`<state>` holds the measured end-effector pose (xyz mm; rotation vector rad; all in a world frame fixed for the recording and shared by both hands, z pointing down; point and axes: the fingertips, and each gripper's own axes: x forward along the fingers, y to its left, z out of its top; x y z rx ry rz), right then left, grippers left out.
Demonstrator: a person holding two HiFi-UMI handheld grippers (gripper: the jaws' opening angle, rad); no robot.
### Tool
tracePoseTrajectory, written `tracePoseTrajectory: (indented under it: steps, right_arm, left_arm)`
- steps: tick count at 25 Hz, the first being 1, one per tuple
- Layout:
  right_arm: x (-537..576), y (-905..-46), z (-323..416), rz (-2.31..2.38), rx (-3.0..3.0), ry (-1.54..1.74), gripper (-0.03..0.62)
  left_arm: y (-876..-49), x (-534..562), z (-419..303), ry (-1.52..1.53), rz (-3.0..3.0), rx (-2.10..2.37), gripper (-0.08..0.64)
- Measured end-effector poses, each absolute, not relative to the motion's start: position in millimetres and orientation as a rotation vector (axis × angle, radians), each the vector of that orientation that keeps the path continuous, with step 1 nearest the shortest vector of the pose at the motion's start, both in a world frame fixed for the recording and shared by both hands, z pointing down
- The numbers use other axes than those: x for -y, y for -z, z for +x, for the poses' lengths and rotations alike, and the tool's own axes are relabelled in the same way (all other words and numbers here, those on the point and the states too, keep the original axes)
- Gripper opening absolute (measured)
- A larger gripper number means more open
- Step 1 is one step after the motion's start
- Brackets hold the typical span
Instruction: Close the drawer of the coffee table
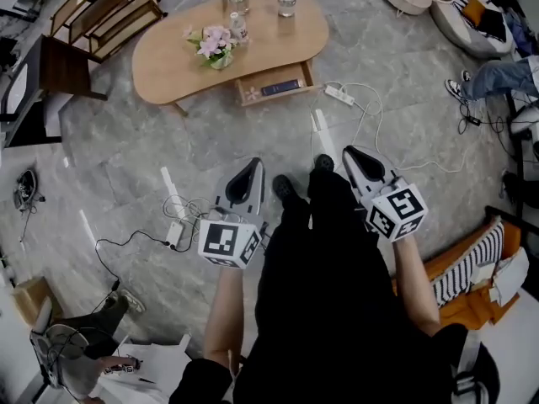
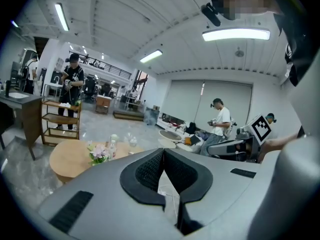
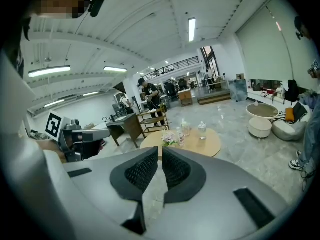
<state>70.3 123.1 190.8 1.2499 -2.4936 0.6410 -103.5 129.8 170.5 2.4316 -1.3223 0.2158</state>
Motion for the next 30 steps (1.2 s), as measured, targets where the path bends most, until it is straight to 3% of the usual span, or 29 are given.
tracePoseTrajectory:
  steps: [16, 30]
  right_arm:
    - [5.8, -224.7, 97.8, 1.097, 2.568, -0.666, 0.012]
    - [95.6, -361.9, 127.5, 0.801, 2.473, -0.812, 0.012]
  left_arm:
    - [-211.6, -29.5, -77.7, -0.338, 2.286, 1.424, 0.014]
    - [-345.6, 54.9, -62.8, -0.433, 2.154, 1.424, 0.014]
